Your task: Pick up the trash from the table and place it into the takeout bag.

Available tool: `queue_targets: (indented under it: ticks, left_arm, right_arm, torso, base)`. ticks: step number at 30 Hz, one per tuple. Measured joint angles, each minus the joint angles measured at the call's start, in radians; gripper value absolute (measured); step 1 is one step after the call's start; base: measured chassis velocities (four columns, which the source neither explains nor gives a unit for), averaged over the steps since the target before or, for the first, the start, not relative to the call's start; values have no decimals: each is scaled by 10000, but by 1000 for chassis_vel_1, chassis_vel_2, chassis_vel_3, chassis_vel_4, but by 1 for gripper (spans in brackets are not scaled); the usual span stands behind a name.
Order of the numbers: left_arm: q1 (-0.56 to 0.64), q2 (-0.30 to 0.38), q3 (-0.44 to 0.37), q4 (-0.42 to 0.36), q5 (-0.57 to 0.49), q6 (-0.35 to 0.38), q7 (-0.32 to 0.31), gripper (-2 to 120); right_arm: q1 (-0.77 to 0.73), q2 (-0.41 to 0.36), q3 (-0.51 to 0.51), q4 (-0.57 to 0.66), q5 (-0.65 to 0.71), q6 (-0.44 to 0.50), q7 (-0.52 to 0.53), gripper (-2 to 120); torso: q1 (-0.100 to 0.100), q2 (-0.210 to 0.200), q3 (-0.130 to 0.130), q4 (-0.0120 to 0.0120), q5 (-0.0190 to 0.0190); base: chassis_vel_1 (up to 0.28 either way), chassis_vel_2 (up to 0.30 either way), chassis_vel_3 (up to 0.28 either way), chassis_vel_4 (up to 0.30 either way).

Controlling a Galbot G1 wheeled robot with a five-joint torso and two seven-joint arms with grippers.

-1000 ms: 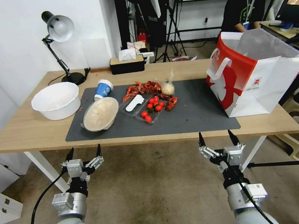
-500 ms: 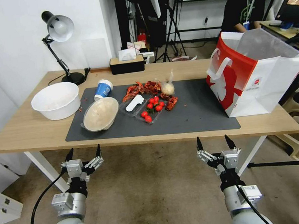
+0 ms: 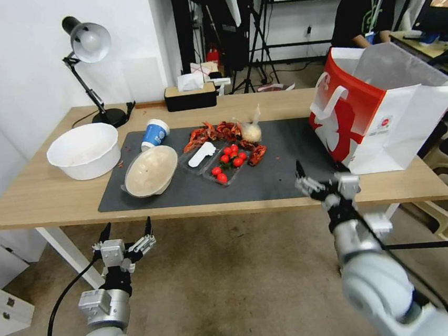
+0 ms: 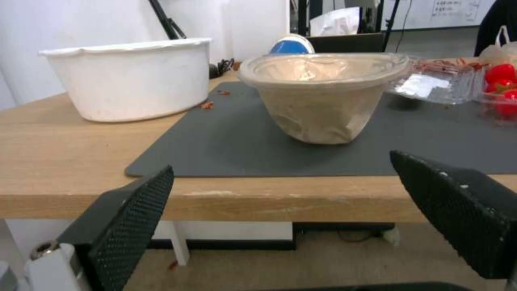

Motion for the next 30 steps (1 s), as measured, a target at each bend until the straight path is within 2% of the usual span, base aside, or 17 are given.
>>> queue_targets:
  ticks: [2, 4, 5, 7, 8, 11, 12, 15, 16, 19, 22, 30]
  left_arm:
    - [1, -10, 1, 0, 16, 0, 0, 100]
    - [3, -32, -5, -7, 33, 0, 1, 100]
    - [3, -32, -5, -7, 33, 0, 1, 100]
    - [23, -86, -47, -13, 45, 0, -2, 100]
    - [23, -86, -47, -13, 45, 0, -2, 100]
    - [63, -141, -99, -19, 53, -40, -12, 100]
    - [63, -141, -99, -19, 53, -40, -12, 100]
    - [75, -164, -123, -4, 58, -85, -22, 100]
    - [75, -164, -123, -4, 58, -85, -22, 100]
    - [67, -171, -151, 1, 57, -106, -30, 100]
    - [58, -173, -166, 20, 55, -108, -37, 100]
    - [31, -169, -194, 49, 22, -118, -54, 100]
  right_arm:
    - [561, -79, -215, -294, 295, -108, 75, 99]
    - [1940, -177, -811, -1113, 1017, -306, 297, 99]
    - [1940, -177, -811, -1113, 1017, -306, 297, 99]
    - [3897, -49, -1913, -2498, 2168, -597, 681, 99]
    - [3897, -49, -1913, -2498, 2168, -597, 681, 99]
    - [5767, 360, -3065, -3931, 3347, -895, 1033, 99]
    - [5767, 360, -3065, -3931, 3347, -895, 1033, 99]
    - [6752, 685, -3737, -5012, 3987, -995, 1150, 99]
    - [6752, 685, -3737, -5012, 3987, -995, 1150, 99]
    - [7474, 988, -4264, -6224, 4322, -1101, 1220, 99]
    - [7890, 1191, -4554, -6901, 4473, -1183, 1240, 99]
    - [8673, 1696, -5083, -8200, 4839, -1238, 1163, 96]
  torso:
    - [0, 0, 0, -2, 2]
    - [0, 0, 0, 5, 1]
    - [0, 0, 0, 5, 1]
    - [2, -1, 1, 4, 0]
    - [2, -1, 1, 4, 0]
    - [2, -1, 2, 2, 0]
    - [2, -1, 2, 2, 0]
    - [2, -1, 1, 2, 0]
    - [2, -1, 1, 2, 0]
    - [1, -1, 1, 1, 1]
    - [1, -1, 0, 0, 0]
    - [1, 0, 0, 1, 1]
  base:
    - [0, 0, 0, 0]
    - [0, 0, 0, 0]
    - [0, 0, 0, 0]
    - [0, 0, 0, 0]
    - [0, 0, 0, 0]
    - [0, 0, 0, 0]
    - [0, 0, 0, 0]
    - [0, 0, 0, 0]
    - [0, 0, 0, 0]
    - [0, 0, 0, 0]
    - [0, 0, 0, 0]
    - [0, 0, 0, 0]
